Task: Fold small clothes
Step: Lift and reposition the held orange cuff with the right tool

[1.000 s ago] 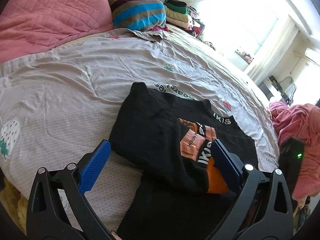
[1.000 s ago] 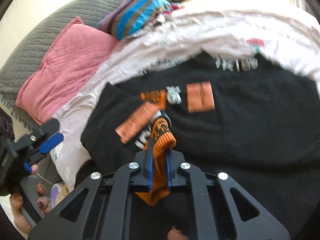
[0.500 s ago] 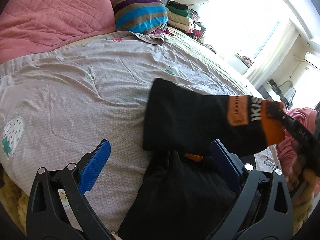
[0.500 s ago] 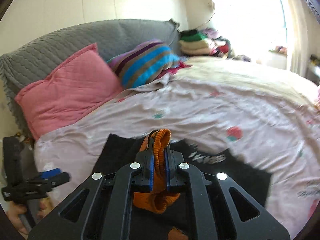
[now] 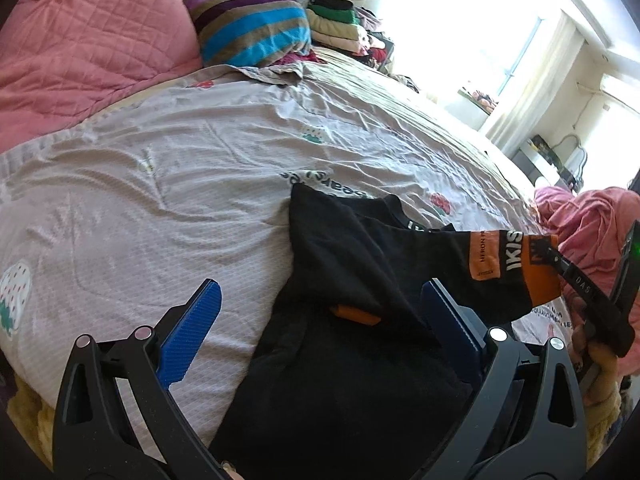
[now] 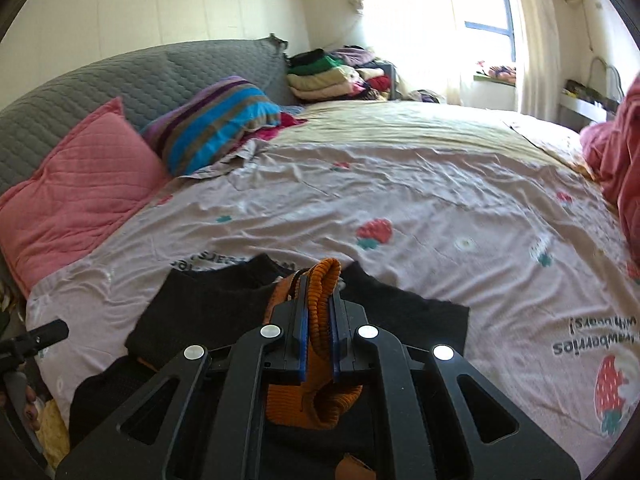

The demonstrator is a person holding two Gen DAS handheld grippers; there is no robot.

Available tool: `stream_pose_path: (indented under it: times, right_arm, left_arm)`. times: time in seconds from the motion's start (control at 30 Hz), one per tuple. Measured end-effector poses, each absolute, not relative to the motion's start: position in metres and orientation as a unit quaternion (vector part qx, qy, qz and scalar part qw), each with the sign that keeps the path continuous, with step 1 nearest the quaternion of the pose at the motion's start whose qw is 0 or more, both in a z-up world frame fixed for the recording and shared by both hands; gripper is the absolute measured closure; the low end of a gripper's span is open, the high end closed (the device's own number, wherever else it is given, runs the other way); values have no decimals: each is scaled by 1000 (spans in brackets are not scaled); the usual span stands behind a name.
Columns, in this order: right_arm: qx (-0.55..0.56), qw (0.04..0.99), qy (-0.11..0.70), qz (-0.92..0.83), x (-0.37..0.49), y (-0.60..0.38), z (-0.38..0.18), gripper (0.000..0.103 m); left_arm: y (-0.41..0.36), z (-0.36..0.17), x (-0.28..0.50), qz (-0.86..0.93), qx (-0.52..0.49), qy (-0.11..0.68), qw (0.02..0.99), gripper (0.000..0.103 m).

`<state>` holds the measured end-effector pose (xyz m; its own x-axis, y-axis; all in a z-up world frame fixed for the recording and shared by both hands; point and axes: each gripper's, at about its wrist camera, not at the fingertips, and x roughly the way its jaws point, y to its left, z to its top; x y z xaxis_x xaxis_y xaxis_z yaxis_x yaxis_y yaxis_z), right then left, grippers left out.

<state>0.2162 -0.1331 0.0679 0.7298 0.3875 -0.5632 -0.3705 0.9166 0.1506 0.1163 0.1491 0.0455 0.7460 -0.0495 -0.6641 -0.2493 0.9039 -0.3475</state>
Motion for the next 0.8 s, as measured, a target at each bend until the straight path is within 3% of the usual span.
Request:
stream_pose_path:
  times: [0.8]
  right_arm:
    - [22,919,347,184,227,-150,36,95]
  left_arm:
    - [111,20,191,13,-167,406,899,10]
